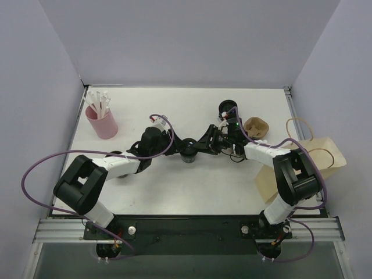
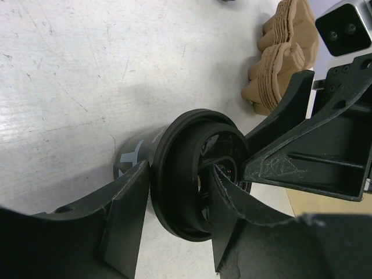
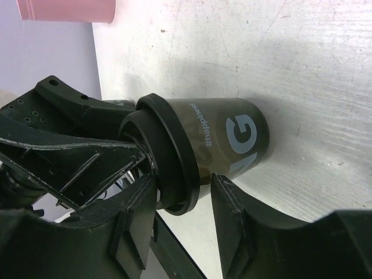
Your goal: Pack the takeout coffee
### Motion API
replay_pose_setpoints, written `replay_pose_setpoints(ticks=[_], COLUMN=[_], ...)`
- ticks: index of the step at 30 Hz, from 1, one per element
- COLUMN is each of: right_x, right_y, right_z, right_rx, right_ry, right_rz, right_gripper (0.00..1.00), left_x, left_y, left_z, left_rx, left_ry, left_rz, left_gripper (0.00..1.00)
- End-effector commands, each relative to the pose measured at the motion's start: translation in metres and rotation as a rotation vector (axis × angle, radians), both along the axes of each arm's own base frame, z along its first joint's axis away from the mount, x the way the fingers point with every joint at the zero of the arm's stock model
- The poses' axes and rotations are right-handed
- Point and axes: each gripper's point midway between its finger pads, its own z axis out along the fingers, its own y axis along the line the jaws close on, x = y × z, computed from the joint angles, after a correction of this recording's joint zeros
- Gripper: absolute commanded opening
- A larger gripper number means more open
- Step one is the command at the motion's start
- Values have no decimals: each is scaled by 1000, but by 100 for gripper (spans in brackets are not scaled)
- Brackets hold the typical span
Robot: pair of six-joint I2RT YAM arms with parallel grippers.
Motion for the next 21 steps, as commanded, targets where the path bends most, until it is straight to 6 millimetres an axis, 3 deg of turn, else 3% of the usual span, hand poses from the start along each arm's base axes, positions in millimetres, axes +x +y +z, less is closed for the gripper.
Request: replay_pose_setpoints(ticks=[1,14,21], right_x=[7,15,22], right_y=[-1,-14,-20], right_z=[22,38,35], right_rx=[33,49,34], right_ry=[-33,-54,-51], right_rz=[18,-9,-18], right_gripper=[43,52,39], left_x=[-102,-101,-106], left_y=[63,64,70], left_z=[-131,-134,-136], left_rx=[383,395,420], left_ry=[437,440,466], left_rz=[-75,-69,-66], left_gripper=[52,52,52])
